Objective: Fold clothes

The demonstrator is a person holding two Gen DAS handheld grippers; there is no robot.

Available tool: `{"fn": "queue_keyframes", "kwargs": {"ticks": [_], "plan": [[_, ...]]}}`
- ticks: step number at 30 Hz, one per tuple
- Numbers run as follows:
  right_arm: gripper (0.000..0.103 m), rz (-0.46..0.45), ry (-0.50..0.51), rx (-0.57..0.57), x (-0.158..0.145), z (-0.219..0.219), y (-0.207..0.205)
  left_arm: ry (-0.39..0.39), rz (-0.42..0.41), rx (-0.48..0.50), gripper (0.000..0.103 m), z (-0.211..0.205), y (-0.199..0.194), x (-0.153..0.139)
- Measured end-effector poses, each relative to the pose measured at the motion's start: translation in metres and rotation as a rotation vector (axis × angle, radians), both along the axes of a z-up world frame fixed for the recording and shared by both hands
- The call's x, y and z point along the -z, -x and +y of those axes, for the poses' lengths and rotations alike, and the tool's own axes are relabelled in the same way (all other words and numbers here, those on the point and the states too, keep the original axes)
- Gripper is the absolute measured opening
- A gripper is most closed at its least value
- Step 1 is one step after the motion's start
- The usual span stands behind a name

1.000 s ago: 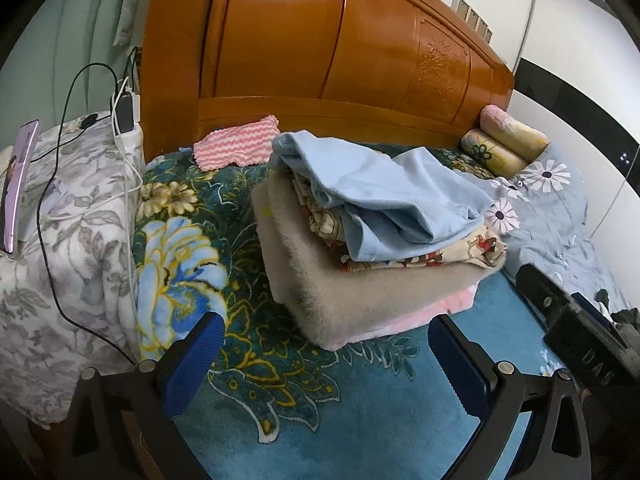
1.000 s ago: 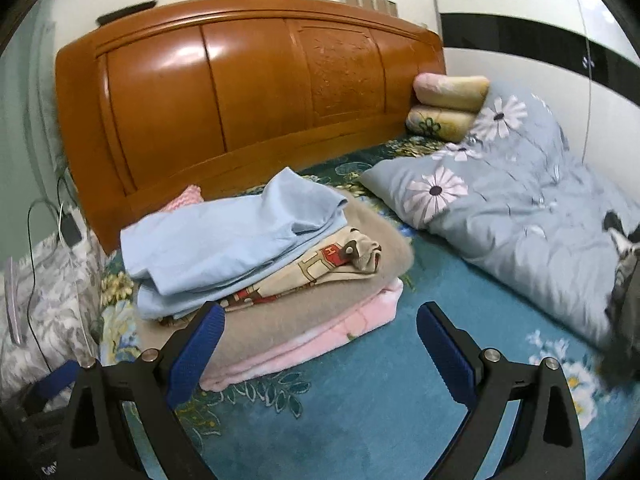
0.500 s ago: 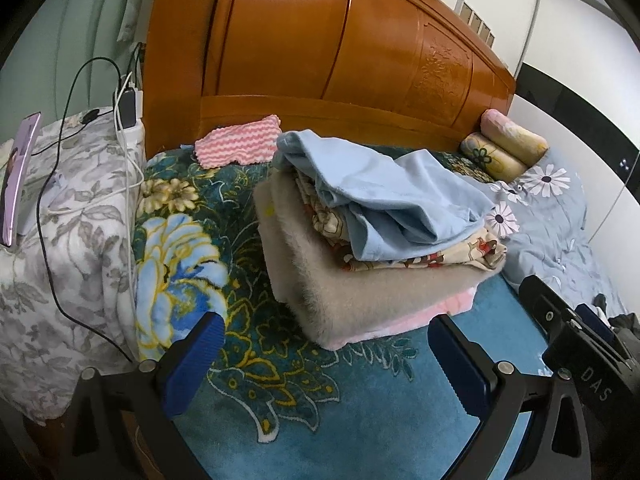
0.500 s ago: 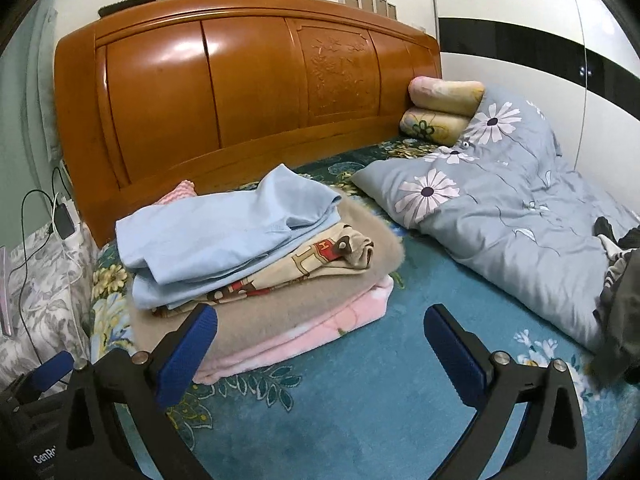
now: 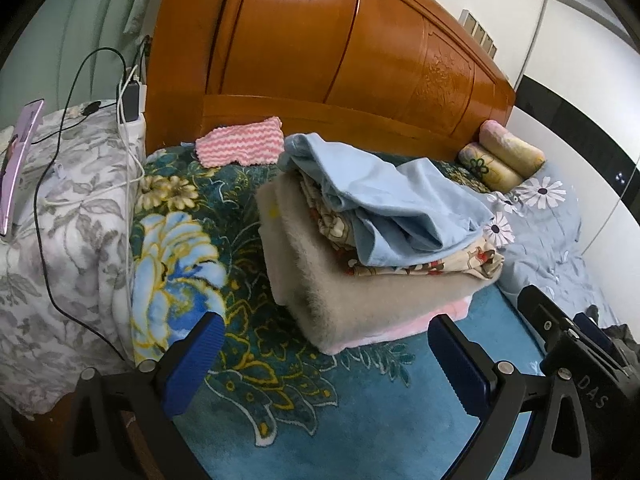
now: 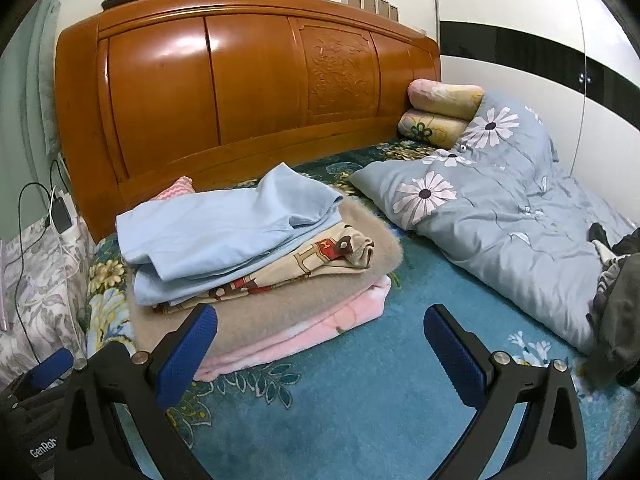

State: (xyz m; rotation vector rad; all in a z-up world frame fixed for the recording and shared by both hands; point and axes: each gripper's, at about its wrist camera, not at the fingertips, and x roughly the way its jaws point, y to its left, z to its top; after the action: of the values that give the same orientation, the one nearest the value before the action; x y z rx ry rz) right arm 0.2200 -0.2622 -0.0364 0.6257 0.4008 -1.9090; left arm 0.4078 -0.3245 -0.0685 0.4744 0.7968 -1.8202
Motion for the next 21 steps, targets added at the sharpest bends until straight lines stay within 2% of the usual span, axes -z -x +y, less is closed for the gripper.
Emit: {"fn": "queue_keyframes", "kwargs": {"ticks": [9,21], "plan": [[0.103,0.018,-0.02,0.011,0.001,-0.002,-0.004,0.024,-0.025,0.001,0.103,0.0,-0.001,0.002],[0.103,-0.009,-0.066,0.033,0.01,-0.008,0.004,0.022,-0.067,0.005,0.103,-0.004,0.007,0.007]]}}
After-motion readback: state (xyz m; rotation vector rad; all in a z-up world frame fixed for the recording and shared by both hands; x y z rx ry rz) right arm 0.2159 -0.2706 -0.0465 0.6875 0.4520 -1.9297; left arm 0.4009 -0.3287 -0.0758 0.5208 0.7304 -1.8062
